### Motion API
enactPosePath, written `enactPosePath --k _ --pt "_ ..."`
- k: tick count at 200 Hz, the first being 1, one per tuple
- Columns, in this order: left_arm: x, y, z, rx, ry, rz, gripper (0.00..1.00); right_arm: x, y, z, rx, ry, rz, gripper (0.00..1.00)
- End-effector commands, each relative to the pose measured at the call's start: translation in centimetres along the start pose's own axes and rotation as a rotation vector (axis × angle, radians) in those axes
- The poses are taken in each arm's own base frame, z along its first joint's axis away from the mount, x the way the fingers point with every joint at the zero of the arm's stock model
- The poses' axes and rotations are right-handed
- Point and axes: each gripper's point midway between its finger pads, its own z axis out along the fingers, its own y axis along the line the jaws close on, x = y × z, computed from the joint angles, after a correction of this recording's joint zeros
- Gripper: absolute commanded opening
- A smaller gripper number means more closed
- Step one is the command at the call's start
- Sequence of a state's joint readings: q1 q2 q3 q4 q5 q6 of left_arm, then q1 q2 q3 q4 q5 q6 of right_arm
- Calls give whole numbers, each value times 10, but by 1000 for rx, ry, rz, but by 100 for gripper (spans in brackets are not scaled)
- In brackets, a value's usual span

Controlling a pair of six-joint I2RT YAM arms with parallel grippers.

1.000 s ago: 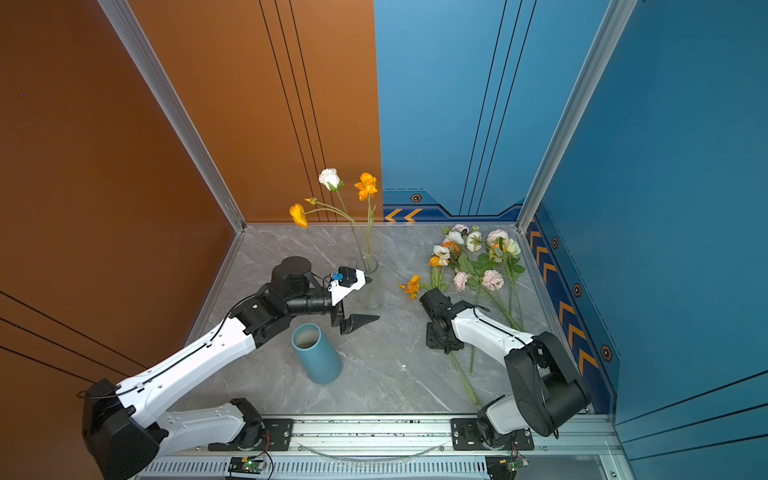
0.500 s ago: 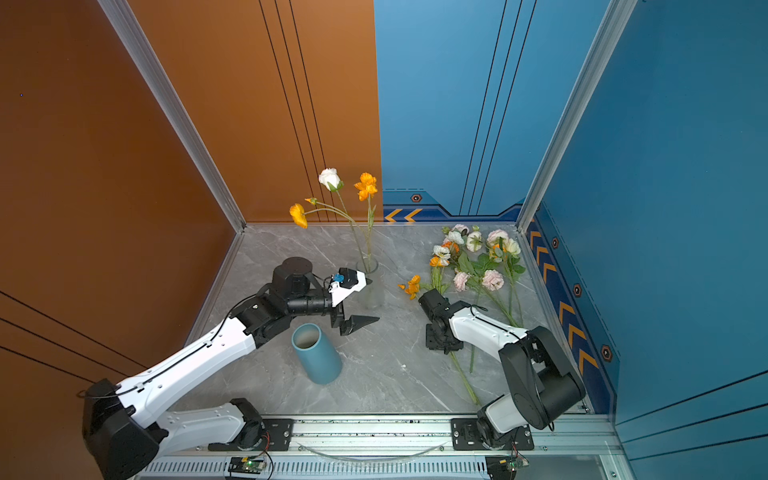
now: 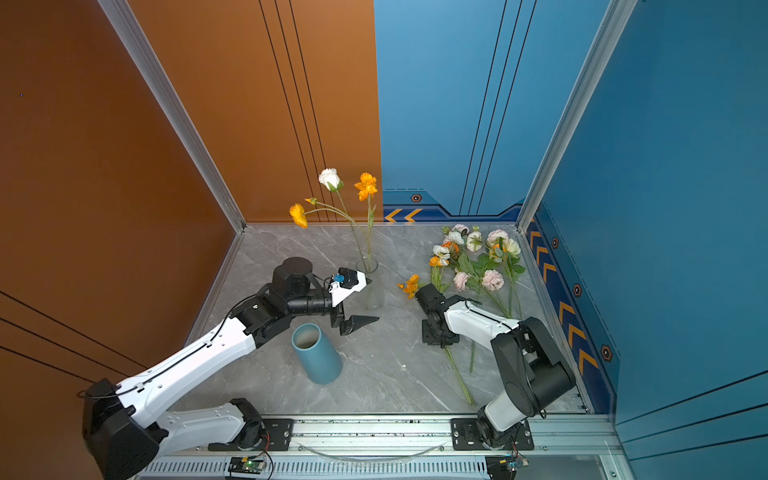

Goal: Arrange the flowers into the vase
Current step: 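Close the right gripper on the orange poppy stems and lift them, then carry the poppies over the glass vase with the right while the left moves beside it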

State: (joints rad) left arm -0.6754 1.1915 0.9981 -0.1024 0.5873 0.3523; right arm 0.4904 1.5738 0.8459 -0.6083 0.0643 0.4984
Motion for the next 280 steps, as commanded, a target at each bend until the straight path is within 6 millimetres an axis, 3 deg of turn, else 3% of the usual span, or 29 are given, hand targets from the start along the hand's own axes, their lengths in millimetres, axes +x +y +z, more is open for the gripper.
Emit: enactPosePath --k 1,34,85,105,133,178,206,232,251,280 --pt "0 -1 1 -3 16 14 98 15 -5 16 20 76 -24 30" --pt "0 -1 1 -3 17 15 98 17 -2 17 6 88 -33 30" --pt "1 0 1 -6 21 16 98 15 -4 16 -1 90 -31 0" --pt "0 0 0 -9 20 17 98 7 -9 9 -1 65 -24 0" --pt "0 0 0 -11 21 17 98 -16 -11 -14 -31 -11 -29 0" --pt "2 1 -1 -20 28 25 98 -57 -5 -73 -148 -163 -15 0" --pt "-1 3 -4 -37 22 34 98 -67 1 -101 -275 -193 28 0" --pt "-2 8 -9 -55 17 38 98 -68 -1 -115 -343 -172 75 0" --pt "-4 12 -13 -70 12 38 98 -69 -11 -121 -367 -158 132 0" --pt "-5 17 -17 -89 7 38 98 -81 -45 -138 -273 -252 199 0"
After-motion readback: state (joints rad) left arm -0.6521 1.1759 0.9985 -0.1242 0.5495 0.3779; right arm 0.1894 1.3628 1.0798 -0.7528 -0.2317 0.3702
